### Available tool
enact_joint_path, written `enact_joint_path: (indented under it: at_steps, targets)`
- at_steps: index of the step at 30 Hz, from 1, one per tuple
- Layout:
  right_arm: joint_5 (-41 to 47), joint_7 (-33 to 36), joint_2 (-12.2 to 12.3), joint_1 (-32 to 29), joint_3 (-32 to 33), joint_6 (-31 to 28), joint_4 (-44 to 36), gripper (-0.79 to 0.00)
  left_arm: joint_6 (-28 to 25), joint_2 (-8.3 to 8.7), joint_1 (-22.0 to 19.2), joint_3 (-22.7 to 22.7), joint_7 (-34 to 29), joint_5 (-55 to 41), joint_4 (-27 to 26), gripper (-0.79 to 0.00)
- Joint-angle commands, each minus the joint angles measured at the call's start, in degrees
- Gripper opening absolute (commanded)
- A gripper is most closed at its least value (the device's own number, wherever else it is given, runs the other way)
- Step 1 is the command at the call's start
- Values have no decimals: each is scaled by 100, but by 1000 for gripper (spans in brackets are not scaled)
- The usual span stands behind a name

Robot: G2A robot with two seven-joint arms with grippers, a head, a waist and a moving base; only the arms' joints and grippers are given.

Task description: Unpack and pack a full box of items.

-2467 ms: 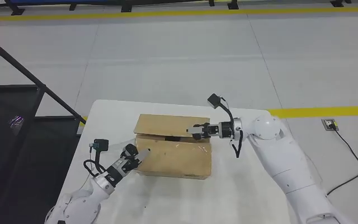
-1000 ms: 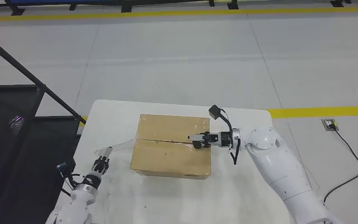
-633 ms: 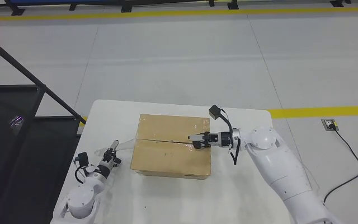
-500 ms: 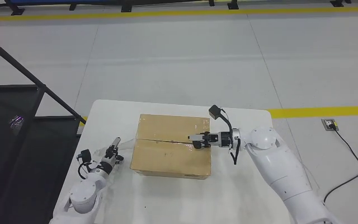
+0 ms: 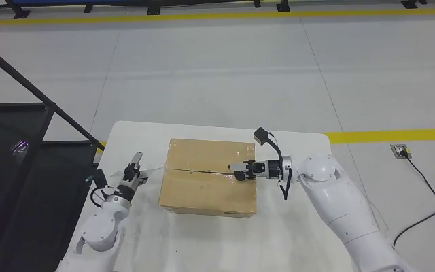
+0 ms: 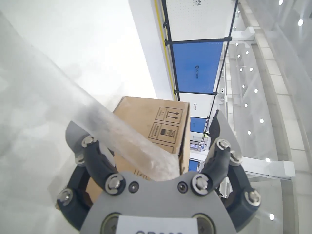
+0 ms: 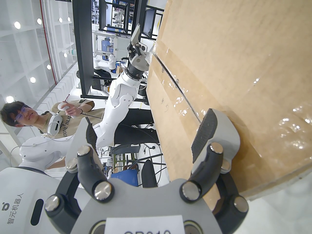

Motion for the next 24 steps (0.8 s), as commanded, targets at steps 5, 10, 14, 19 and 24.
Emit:
enact_joint_path:
  at_steps: [5, 10, 14, 19, 24]
  targets:
    - [0, 0, 0, 0, 0, 0, 0, 0, -152, 15, 529, -198, 524, 617, -918, 0]
    - [0, 0, 0, 0, 0, 0, 0, 0, -173, 4, 792, -255, 836, 1016, -1423, 0]
    - [0, 0, 0, 0, 0, 0, 0, 0, -167, -3, 868, -237, 933, 1401, -1708, 0]
    - [0, 0, 0, 0, 0, 0, 0, 0, -16, -28, 680, -90, 892, 1699, -1742, 0]
    - [0, 0, 0, 0, 0, 0, 0, 0, 105, -51, 456, 63, 763, 1975, -1667, 0]
